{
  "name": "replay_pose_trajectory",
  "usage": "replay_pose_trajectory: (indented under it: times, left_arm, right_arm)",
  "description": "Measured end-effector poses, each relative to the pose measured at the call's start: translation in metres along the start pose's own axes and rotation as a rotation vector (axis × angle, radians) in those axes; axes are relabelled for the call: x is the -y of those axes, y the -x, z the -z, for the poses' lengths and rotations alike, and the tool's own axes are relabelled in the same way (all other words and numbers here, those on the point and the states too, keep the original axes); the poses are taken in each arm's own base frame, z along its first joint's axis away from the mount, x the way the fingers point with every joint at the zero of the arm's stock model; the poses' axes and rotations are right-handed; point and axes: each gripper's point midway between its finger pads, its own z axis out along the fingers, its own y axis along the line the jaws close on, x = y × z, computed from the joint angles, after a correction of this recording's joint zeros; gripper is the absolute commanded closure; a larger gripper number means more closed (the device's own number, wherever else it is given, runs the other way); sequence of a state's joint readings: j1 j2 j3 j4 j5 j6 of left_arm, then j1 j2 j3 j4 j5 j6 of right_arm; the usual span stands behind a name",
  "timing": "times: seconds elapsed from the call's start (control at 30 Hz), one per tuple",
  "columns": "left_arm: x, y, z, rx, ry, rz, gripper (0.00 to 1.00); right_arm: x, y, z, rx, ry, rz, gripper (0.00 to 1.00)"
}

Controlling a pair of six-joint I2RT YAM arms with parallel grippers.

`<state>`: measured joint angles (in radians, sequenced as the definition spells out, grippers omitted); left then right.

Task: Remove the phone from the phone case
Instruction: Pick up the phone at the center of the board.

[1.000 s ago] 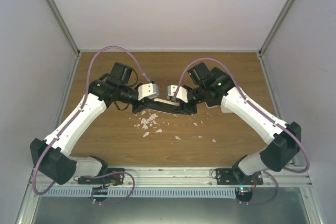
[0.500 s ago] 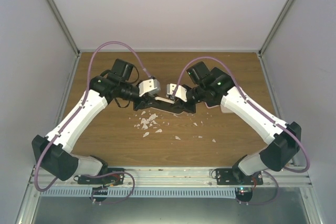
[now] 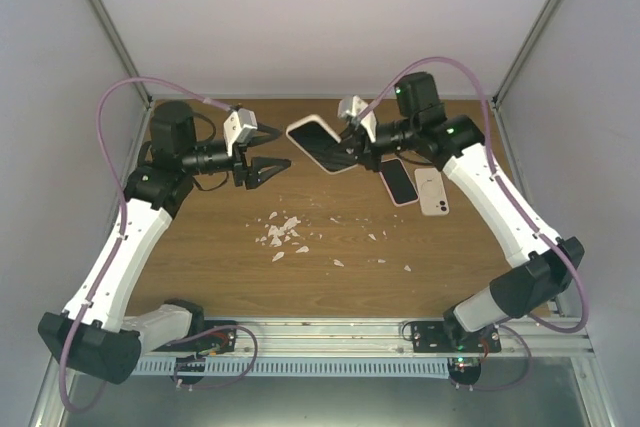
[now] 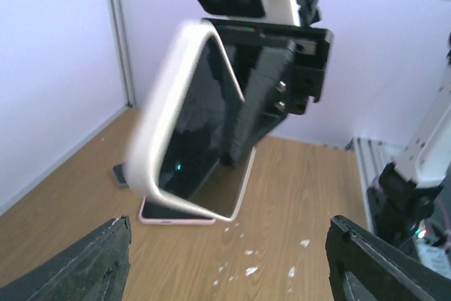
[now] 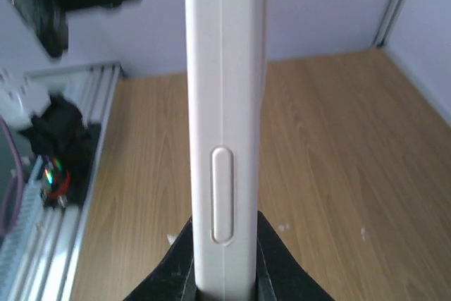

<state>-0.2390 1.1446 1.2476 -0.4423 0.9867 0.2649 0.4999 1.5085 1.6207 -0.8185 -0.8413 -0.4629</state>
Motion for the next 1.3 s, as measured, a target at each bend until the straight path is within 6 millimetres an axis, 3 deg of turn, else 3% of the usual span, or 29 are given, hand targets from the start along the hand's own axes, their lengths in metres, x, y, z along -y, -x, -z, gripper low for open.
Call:
replay_pose_trajectory:
  times: [0.17,0.37,0.5,0.73,1.1,1.3]
  left_arm:
    - [0.002,0.009,-0.001,0.107,-0.021,0.083,0.23]
    - [0.002,0.013,-0.011,0.173,-0.056,0.203,0.25]
    - [0.015,0.025,-0.02,0.215,-0.114,0.224,0.29]
    - [0.01,0.027,-0.034,0.246,-0.161,0.301,0.39]
    - [0.012,0.032,-0.049,0.256,-0.204,0.351,0.61]
    - [0.01,0.031,-0.054,0.258,-0.213,0.368,0.9]
  right_arm:
    - [0.014,0.038,0.022,0.17,0.02,-0.081,0.98]
    - [0.007,0.066,0.03,0.276,0.11,-0.157,0.98]
    - [0.004,0.074,0.032,0.318,0.166,-0.212,0.98]
    - [0.001,0.074,0.032,0.36,0.205,-0.289,0.98]
    - [-0.002,0.08,0.036,0.433,0.247,-0.344,0.98]
    - [-0.002,0.085,0.038,0.455,0.253,-0.351,0.98]
